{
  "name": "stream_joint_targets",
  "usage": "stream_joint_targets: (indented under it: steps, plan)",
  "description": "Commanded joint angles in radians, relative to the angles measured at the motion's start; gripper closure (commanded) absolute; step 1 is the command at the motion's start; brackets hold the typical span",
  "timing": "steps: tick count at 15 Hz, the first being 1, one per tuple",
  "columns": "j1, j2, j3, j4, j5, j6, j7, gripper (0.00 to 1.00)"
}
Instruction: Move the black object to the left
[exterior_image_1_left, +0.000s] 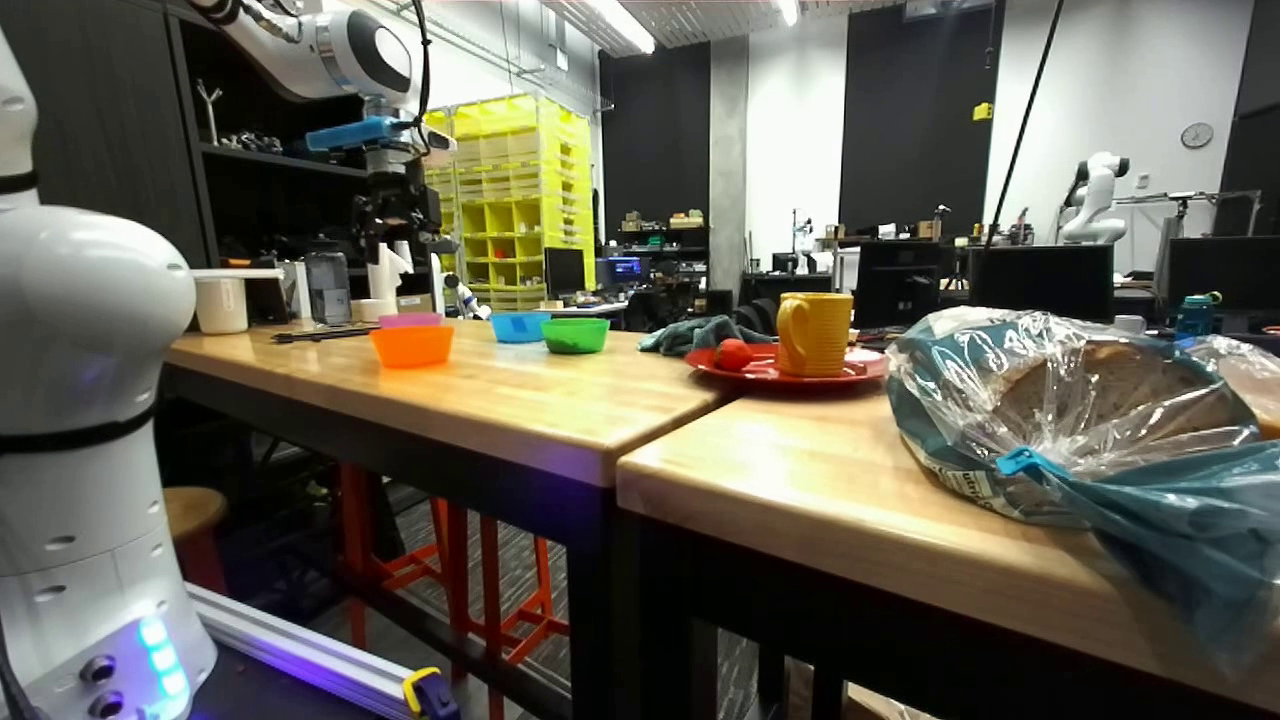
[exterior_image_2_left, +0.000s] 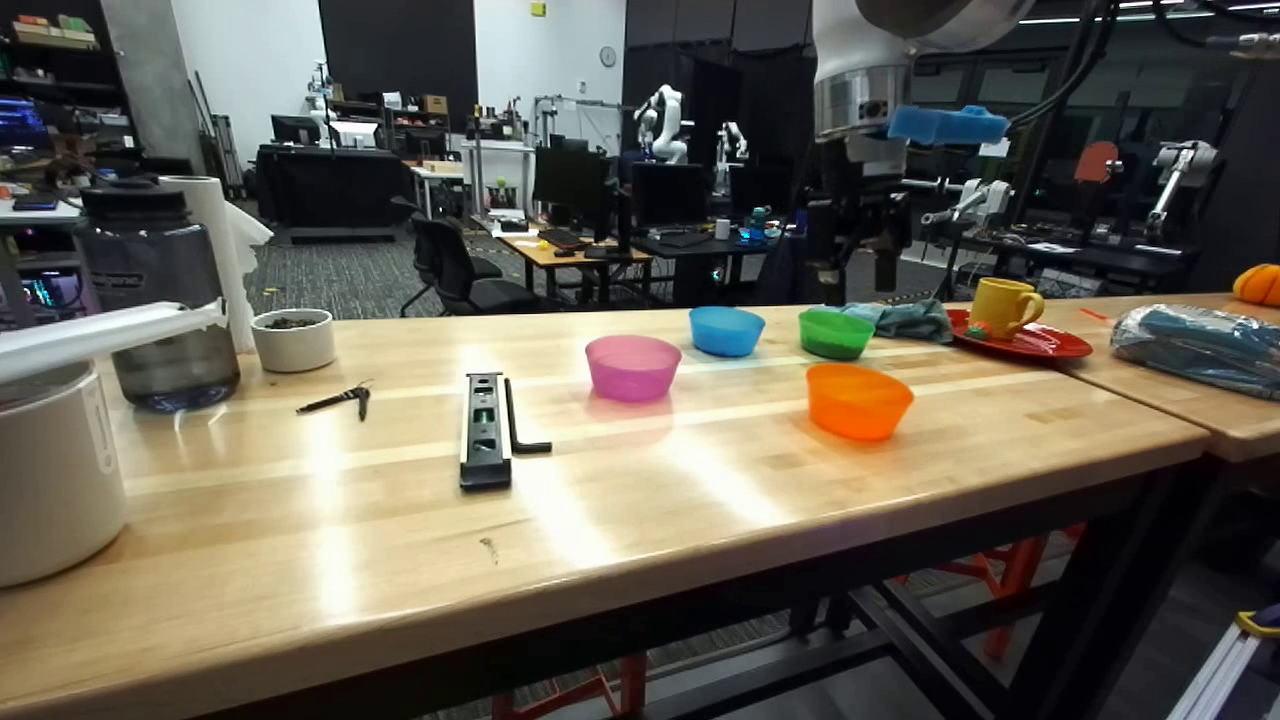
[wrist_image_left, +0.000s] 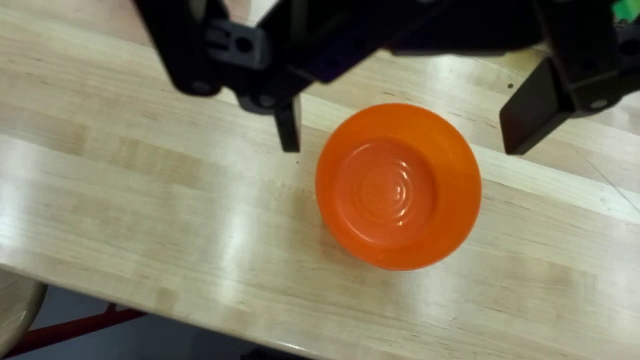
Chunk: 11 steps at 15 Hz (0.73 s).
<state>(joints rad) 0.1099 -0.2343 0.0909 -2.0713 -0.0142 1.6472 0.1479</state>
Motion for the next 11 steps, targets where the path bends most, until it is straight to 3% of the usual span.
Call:
stream_joint_targets:
  steps: [1,8,9,11]
  plan:
    - [-0.030,-0.110,-0.027,-0.100,0.018,0.037,-0.043,0.00]
    - [-0.061,-0.298,-0.070,-0.238,0.009,0.039,-0.088,0.00]
    - [-0.059,-0.212,-0.055,-0.170,0.005,0.020,-0.065,0.00]
    - [-0.061,-0.233,-0.056,-0.182,0.005,0.020,-0.067,0.00]
